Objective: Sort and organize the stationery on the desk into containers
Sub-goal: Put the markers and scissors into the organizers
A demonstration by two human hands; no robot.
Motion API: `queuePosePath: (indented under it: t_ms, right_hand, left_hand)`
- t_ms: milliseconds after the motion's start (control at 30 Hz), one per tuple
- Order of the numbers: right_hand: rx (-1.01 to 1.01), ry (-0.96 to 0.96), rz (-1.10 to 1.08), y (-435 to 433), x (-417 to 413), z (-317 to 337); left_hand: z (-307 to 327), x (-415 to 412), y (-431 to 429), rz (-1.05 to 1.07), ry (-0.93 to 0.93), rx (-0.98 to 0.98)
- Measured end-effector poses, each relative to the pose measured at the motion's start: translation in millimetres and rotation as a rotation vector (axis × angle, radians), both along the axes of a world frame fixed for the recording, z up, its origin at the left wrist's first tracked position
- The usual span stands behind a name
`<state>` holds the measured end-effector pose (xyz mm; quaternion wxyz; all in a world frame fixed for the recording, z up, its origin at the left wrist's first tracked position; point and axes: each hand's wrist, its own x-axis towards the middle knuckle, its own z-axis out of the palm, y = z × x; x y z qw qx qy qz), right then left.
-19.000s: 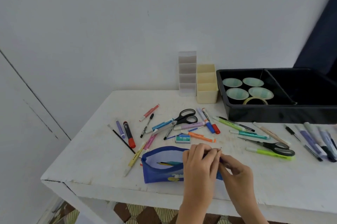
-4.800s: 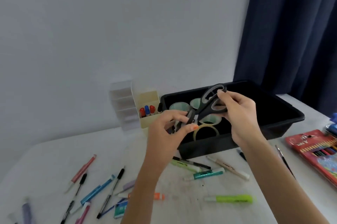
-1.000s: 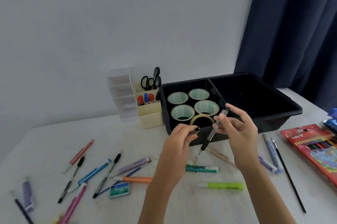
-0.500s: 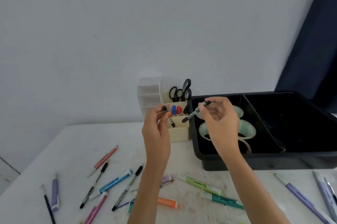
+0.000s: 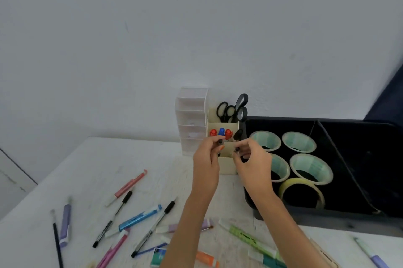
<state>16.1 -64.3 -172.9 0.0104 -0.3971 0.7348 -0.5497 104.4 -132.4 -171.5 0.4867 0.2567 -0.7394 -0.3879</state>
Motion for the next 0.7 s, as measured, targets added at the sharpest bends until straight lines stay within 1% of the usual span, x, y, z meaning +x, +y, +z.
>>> queuePosePath:
  t_ms: [133,233,333,433,533,600,700]
  right_hand:
    - [0.061,0.076,-0.011,-1.1,-1.2,-5.3]
    - [0.092,0.056,-0.06,-0.6,-4.2,-6.9]
    - [0.128,0.042,-0.048,0.2,-5.3,-7.3]
    - [0.161,0.083,-0.04,2.9,-1.7,-1.5]
    - [0.164,0.181,-0.068,9.1,9.1,7.5]
    - [0.127,0.246,-0.067,12.1,21.6,12.0]
    - [0.049,0.209,0.045,11.3,44.7,16.9]
  left_hand:
    - [-13.4,-6.7,0.6,-0.063,-0.062,-0.039]
    - [-19.2,-9.5,4.9,-0.111,-0.094,-0.052]
    - [-21.1,-9.5,7.2,-0.145,-0.139,-0.048]
    - [-21.4,-4.7,9.3,-0.14,-0.211,-0.061]
    - [-17.4,7.0,11.2,-0.117,-0.191,-0.032]
    - [-11.7,18.4,13.5,-0.091,-0.152,0.008]
    - [-4.9,38.3,19.3,-0.022,-0.1,0.056]
